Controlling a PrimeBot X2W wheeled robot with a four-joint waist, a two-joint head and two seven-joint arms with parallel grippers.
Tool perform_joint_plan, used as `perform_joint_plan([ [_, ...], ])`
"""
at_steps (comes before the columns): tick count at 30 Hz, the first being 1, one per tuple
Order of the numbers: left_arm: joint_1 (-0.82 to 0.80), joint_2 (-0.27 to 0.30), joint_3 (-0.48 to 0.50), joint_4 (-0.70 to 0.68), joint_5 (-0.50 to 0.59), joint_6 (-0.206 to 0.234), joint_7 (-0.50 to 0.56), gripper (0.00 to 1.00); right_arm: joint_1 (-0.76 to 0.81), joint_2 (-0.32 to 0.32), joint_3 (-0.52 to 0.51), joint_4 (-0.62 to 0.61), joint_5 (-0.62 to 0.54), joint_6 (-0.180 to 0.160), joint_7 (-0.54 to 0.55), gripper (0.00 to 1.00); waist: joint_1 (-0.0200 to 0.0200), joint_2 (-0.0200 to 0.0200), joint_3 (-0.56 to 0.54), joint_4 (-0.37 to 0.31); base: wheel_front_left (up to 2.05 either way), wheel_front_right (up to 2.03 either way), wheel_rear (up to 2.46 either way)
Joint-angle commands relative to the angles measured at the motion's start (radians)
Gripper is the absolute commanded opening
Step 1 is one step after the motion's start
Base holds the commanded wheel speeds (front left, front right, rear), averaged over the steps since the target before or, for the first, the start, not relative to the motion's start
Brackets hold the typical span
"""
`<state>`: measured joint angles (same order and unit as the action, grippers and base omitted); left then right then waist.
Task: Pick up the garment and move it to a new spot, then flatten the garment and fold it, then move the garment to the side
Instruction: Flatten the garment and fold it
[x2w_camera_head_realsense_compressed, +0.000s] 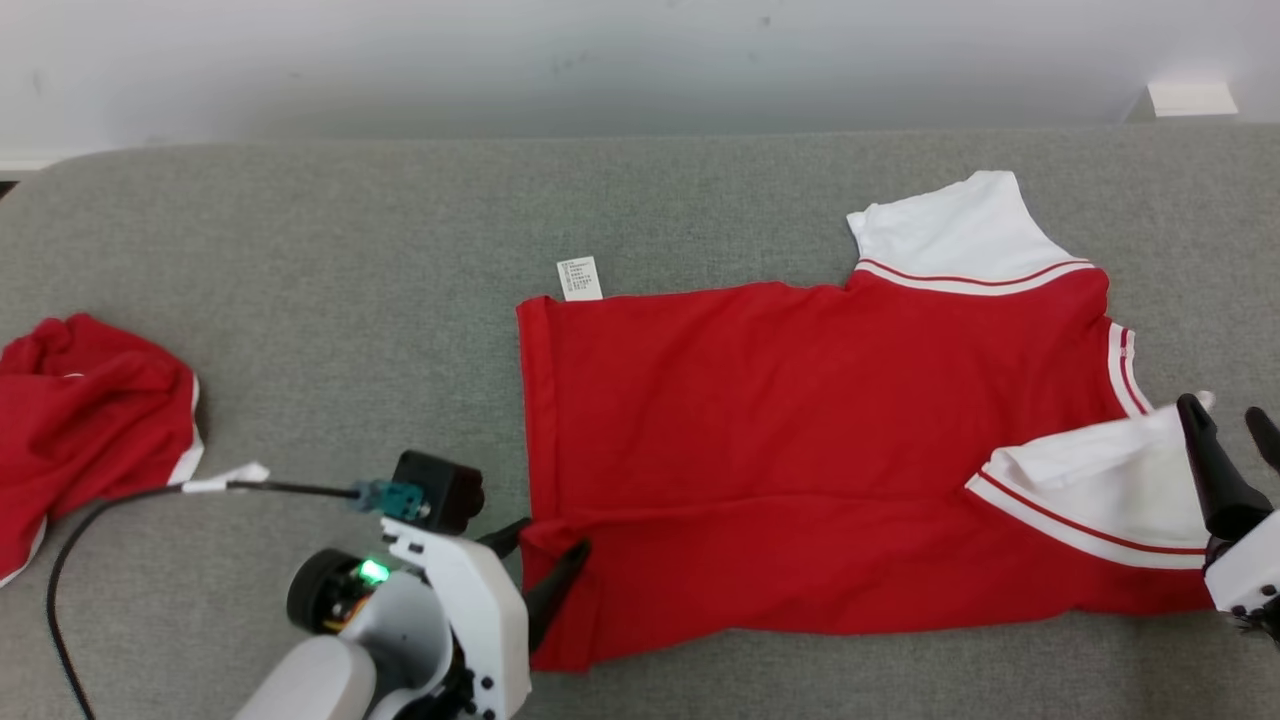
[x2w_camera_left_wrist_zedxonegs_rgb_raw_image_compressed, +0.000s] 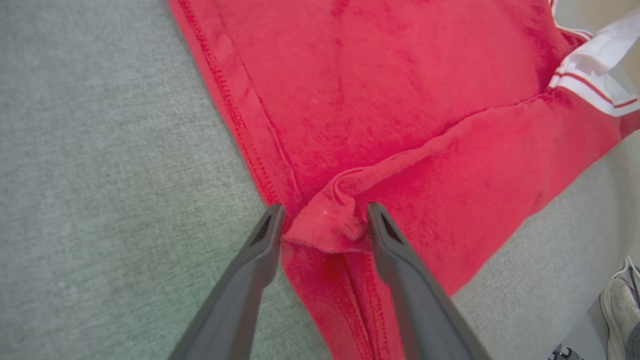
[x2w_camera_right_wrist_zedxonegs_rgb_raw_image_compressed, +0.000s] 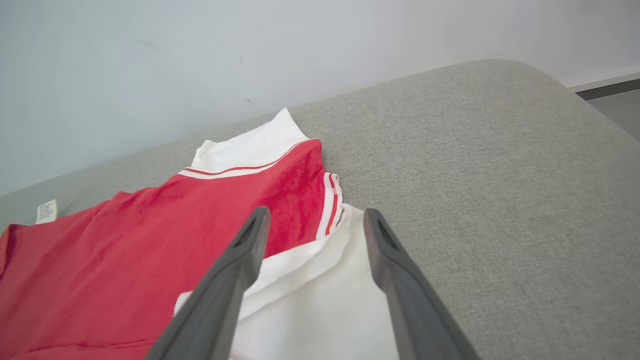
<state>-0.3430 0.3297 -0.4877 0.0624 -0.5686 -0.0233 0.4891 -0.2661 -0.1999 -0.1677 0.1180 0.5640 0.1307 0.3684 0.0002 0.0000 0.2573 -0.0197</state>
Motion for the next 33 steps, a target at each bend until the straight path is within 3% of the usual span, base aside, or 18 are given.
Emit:
perform_joint_plan([
  [1,0.026,0.001,0.011,-0.005,-0.009,0.007,-0.013,1.00,0.017,-0.012,-0.001,-0.007,0.014,0.000,-0.012,1.00,-0.0002,0.0000,-0.008,0.002,0.00,0.00,0.00],
  [9,0.151,0.019,0.047,-0.100,-0.010,0.068,-0.087,1.00,0.180,-0.081,-0.002,-0.077,-0.016,0.000,-0.026,1.00,-0.0002,0.0000,-0.041,0.009,0.00,0.00,0.00],
  [14,0.219,0.017,0.022,-0.153,-0.016,0.085,-0.072,1.00,0.263,-0.116,0.012,-0.066,-0.060,0.000,-0.011,1.00,-0.0002,0.0000,-0.036,0.013,0.00,0.00,0.00],
  [22,0.242,0.004,-0.012,-0.139,-0.002,0.103,-0.056,1.00,0.247,-0.110,0.044,-0.015,-0.093,0.000,-0.003,1.00,-0.0002,0.0000,-0.017,0.010,0.00,0.00,0.00],
  [29,0.219,-0.005,-0.041,-0.095,0.007,0.093,-0.041,1.00,0.207,-0.122,0.060,0.037,-0.108,0.000,0.007,1.00,-0.0002,0.0000,0.009,0.007,0.00,0.00,0.00],
  [30,0.216,-0.009,-0.045,-0.087,0.006,0.091,-0.041,0.77,0.202,-0.121,0.065,0.046,-0.104,0.000,0.012,1.00,-0.0002,0.0000,0.013,0.007,0.00,0.00,0.00],
  [32,0.211,-0.015,-0.049,-0.073,0.002,0.088,-0.046,0.11,0.190,-0.122,0.076,0.062,-0.099,0.000,0.014,1.00,-0.0002,0.0000,0.018,0.007,0.00,0.00,0.00],
  [33,0.211,-0.015,-0.049,-0.073,0.002,0.088,-0.046,0.11,0.190,-0.122,0.076,0.062,-0.099,0.000,0.014,1.00,-0.0002,0.0000,0.018,0.007,0.00,0.00,0.00],
])
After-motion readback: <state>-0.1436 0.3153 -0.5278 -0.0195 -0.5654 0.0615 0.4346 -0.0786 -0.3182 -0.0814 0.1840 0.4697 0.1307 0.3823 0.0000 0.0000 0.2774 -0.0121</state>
